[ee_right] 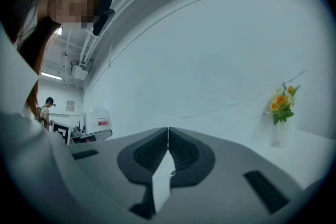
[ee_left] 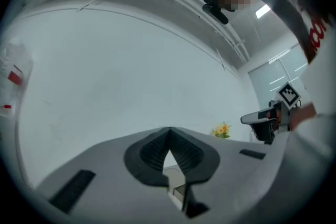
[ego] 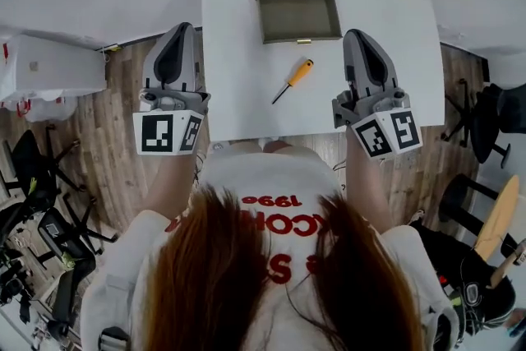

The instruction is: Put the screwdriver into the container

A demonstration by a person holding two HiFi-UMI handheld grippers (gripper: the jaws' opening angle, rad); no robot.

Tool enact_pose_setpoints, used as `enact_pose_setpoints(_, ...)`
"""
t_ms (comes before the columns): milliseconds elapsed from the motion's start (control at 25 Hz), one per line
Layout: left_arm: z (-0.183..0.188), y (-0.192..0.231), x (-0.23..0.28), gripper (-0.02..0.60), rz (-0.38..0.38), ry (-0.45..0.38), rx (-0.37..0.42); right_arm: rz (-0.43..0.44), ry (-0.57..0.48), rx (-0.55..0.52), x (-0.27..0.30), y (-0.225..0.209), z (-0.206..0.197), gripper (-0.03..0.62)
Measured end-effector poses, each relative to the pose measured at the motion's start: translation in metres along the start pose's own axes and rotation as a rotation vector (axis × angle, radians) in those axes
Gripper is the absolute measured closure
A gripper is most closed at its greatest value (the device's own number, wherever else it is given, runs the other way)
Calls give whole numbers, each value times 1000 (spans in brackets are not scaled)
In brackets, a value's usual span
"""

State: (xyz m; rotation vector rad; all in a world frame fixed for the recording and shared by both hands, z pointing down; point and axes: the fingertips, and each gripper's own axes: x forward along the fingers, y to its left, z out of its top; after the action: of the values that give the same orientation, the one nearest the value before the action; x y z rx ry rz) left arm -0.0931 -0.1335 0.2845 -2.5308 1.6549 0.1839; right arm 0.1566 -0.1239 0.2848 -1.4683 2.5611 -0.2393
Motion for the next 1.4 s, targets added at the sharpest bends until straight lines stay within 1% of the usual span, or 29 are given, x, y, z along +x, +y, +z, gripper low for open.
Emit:
enact_pose_setpoints(160,-1,-1,6,577,83,2,21,74,12,13,14,-18,2,588)
enact_pose_setpoints(280,-4,-5,8,577,124,9,29,111,22,30,20,-30,-1,588)
enact_pose_setpoints(560,-12,-11,9,577,158,37,32,155,50,73,31,-33,-14,588)
enact_pose_setpoints(680,-14,-10,11,577,160,43,28,159,58,77,33,-32,-17,588)
enact_pose_setpoints(880,-18,-14,18,577,122,53,17,123,61,73,32,-34,-16,586)
enact_pose_setpoints(1040,-19,-16,26,577,76,55,7,72,103,78,31,-34,-26,586)
enact_pose_setpoints(1160,-22,-16,31,577,44,60,-7,31,169,98,29,-33,-49,585)
enact_pose_setpoints(1280,-29,-17,36,577,13,73,-21,-25,244,126,25,-34,-82,578)
enact_pose_setpoints(1400,-37,-18,39,577,-14,89,-37,-75,326,145,18,-35,-116,538)
